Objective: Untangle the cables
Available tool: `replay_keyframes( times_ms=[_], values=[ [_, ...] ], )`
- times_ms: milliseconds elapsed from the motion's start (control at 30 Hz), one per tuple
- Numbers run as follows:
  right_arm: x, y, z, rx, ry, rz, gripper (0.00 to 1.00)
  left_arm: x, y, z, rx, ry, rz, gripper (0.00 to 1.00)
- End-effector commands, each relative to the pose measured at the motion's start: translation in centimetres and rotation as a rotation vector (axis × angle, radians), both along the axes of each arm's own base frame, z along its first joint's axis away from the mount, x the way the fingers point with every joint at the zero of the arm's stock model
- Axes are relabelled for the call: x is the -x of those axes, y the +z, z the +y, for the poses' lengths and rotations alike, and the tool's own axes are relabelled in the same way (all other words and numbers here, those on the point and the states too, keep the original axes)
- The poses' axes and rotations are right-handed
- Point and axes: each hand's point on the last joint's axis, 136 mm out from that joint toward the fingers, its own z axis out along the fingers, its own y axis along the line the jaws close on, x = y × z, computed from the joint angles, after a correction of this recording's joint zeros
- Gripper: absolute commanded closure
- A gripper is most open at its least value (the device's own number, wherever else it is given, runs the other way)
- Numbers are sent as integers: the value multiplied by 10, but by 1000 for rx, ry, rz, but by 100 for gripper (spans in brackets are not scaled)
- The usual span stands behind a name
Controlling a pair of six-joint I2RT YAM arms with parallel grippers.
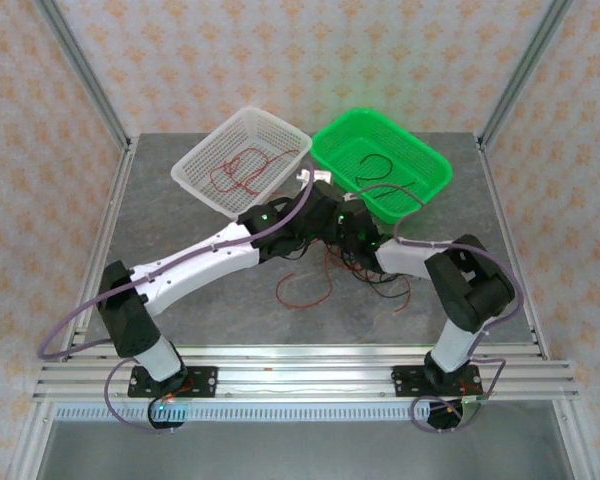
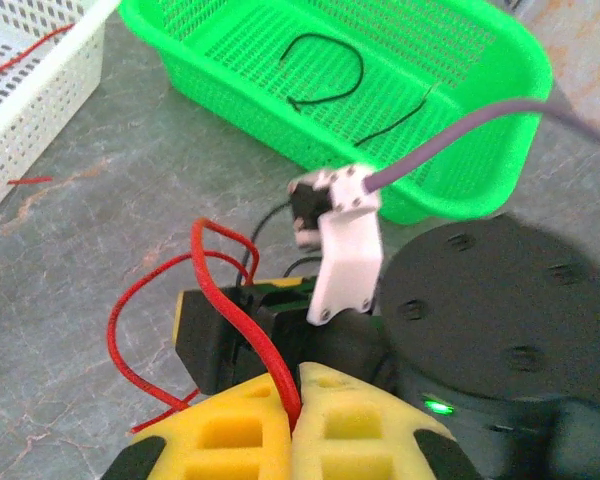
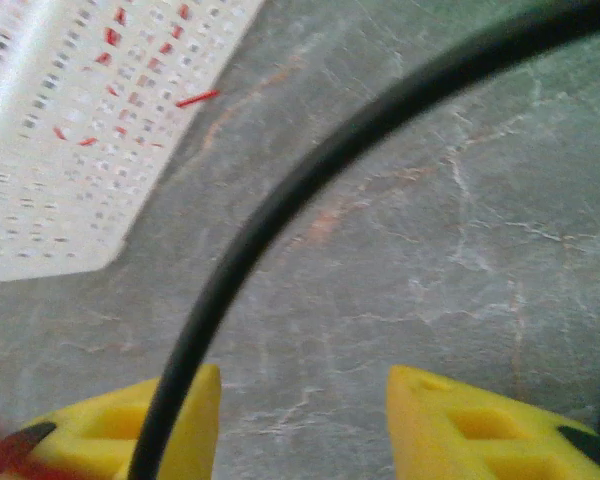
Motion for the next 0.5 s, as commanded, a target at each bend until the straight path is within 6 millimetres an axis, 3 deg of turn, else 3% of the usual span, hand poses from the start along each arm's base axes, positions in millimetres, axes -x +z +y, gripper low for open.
replay_keyframes(
  times_ms=[0,167,467],
  values=[
    [-9,-14,-11,38,-59,5,61,10,53,8,44,-13,-86,100],
    [-8,-36,-19,58,-87,40,78,13,85,24,55,14,-145,100],
    [-7,-54,-20,71,-91,76,80,12,134,55,31,102,-259,100]
  ],
)
